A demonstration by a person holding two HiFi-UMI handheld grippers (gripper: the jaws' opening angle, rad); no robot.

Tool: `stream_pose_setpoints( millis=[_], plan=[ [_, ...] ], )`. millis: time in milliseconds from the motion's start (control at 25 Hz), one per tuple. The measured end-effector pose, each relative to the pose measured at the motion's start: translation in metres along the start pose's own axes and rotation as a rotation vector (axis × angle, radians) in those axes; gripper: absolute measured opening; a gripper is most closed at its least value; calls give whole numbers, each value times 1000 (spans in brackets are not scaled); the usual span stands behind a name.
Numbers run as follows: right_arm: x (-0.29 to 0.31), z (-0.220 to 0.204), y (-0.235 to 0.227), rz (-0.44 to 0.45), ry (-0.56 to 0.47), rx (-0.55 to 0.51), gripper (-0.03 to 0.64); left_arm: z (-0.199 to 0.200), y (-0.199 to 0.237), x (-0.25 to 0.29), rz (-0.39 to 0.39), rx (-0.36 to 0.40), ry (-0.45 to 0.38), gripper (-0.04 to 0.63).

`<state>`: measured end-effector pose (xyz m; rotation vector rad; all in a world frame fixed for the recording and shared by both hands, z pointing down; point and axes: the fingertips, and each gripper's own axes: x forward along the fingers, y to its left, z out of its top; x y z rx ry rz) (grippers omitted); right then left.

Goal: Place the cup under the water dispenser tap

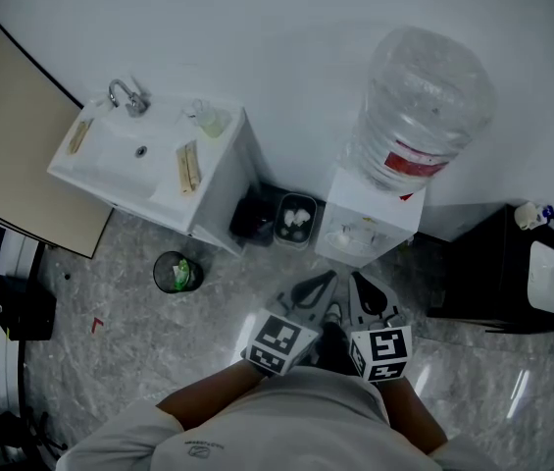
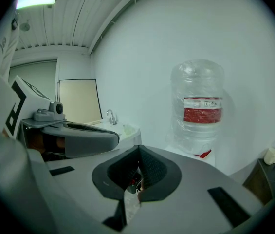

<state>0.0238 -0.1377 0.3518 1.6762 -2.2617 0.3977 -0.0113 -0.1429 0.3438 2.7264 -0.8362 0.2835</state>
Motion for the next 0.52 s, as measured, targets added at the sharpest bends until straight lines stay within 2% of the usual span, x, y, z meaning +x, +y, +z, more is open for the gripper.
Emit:
stream_pose_setpoints(
  millis=[520],
  plan=[
    [4, -1, 7, 6, 2, 2, 17, -1, 5, -4, 0, 3, -5, 6]
  ],
)
